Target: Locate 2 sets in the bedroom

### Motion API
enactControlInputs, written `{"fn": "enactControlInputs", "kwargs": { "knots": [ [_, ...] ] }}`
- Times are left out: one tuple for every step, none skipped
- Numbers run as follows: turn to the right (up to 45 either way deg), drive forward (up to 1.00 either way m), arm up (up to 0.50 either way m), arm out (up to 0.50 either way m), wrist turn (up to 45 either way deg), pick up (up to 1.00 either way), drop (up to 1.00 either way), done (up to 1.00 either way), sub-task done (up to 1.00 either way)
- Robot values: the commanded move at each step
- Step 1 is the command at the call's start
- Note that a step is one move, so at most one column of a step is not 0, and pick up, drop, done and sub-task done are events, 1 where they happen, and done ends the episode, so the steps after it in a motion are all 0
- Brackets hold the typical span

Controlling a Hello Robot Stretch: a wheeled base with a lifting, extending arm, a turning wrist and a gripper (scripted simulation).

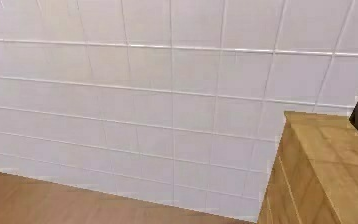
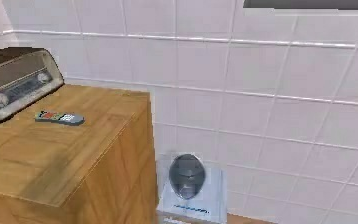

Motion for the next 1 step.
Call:
{"fn": "enactControlInputs", "kwargs": {
  "knots": [
    [45.0,0.00,0.00,0.00,0.0,0.00,0.00,0.00,0.00]
  ]
}}
